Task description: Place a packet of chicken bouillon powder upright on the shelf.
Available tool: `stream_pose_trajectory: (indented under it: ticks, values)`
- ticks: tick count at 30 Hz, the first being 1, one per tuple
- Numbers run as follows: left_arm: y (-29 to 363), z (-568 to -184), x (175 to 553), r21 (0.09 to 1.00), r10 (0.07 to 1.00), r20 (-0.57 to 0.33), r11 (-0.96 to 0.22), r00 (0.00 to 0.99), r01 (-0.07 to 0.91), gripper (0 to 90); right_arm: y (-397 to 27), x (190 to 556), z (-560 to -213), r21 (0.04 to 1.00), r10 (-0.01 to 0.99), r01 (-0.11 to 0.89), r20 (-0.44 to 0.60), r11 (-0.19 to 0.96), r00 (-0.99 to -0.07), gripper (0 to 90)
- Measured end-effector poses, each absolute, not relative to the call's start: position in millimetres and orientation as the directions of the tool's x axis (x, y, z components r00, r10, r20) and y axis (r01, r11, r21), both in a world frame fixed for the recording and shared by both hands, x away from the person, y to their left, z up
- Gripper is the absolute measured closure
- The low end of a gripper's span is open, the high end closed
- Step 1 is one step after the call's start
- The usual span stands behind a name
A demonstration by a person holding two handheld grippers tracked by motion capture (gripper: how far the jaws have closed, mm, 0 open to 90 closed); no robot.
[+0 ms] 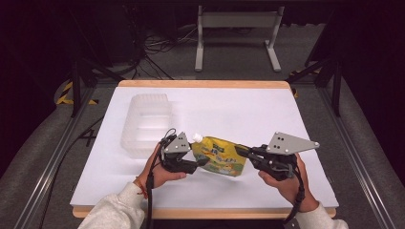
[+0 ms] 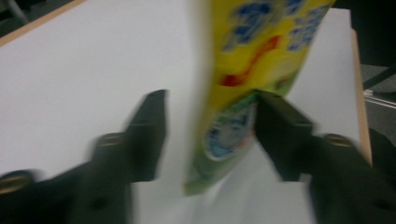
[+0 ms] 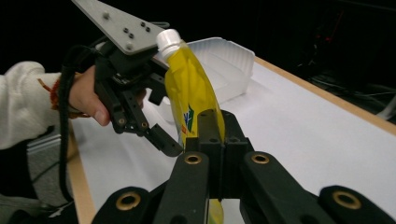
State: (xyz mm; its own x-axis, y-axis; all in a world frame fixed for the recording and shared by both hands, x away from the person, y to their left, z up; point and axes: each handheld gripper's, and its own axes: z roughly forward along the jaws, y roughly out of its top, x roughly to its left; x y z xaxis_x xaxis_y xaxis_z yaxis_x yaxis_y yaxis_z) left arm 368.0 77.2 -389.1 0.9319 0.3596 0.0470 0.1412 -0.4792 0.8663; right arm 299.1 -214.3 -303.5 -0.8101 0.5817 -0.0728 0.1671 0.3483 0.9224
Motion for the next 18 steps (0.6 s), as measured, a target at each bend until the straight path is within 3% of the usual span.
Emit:
stream_pose_trajectory:
  ticks: [6, 9, 18]
  values:
    - [82, -385, 367, 0.869, 0.36, 0.067, -0.479, 0.931, 0.123, 73.3, -212, 302, -299, 0.931, 0.593, 0.15, -0.082, 0.332, -0.801, 90.0]
    - [83, -381, 366, 0.865, 0.379, 0.099, -0.49, 0.92, 0.109, 77.7, -206, 306, -296, 0.935, 0.601, 0.14, -0.09, 0.325, -0.794, 90.0]
    - [97, -365, 370, 0.87, 0.455, 0.118, -0.476, 0.883, 0.128, 79.4, -187, 317, -283, 0.943, 0.601, 0.095, -0.123, 0.318, -0.79, 90.0]
